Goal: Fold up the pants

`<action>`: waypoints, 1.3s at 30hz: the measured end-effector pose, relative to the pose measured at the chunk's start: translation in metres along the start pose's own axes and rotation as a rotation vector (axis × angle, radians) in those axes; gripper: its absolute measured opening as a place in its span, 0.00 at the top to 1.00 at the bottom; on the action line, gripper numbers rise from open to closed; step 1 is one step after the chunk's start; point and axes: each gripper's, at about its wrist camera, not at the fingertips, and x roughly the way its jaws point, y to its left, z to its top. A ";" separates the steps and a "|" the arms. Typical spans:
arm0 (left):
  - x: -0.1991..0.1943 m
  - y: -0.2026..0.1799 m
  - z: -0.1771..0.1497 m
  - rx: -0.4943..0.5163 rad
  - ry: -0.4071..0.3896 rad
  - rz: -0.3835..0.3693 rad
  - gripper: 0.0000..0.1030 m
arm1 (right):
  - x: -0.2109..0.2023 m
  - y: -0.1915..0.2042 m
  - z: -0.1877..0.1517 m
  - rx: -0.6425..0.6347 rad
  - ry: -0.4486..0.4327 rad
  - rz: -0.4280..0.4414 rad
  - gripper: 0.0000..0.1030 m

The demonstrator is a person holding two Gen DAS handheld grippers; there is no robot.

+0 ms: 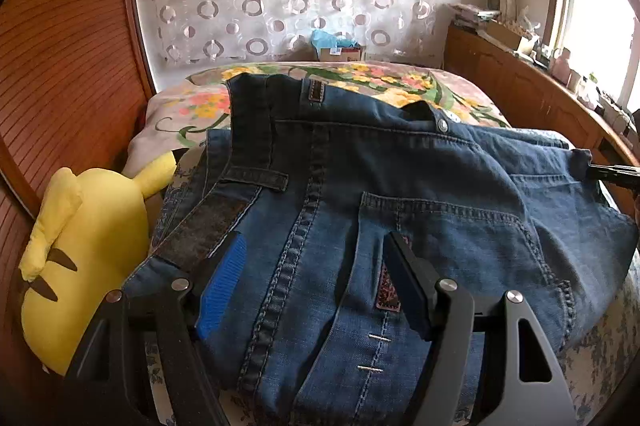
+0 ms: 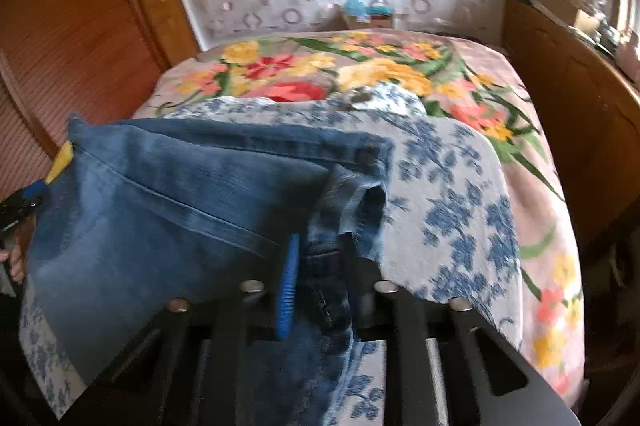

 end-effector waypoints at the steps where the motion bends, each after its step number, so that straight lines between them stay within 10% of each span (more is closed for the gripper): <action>1: -0.001 0.001 0.000 -0.001 -0.004 0.002 0.30 | -0.002 0.002 0.003 -0.021 -0.008 0.003 0.85; 13: -0.012 0.015 0.003 -0.017 -0.041 0.037 0.30 | -0.041 -0.003 0.046 -0.028 -0.257 -0.141 0.89; 19: -0.017 0.032 -0.002 -0.039 -0.042 0.067 0.30 | -0.007 -0.014 0.033 0.009 -0.127 -0.179 0.87; 23: -0.018 0.040 -0.008 -0.044 -0.033 0.086 0.30 | -0.009 -0.010 0.015 0.009 -0.108 -0.202 0.63; 39: -0.013 0.060 -0.026 -0.059 0.013 0.111 0.30 | -0.104 0.004 -0.061 0.048 -0.069 -0.083 0.35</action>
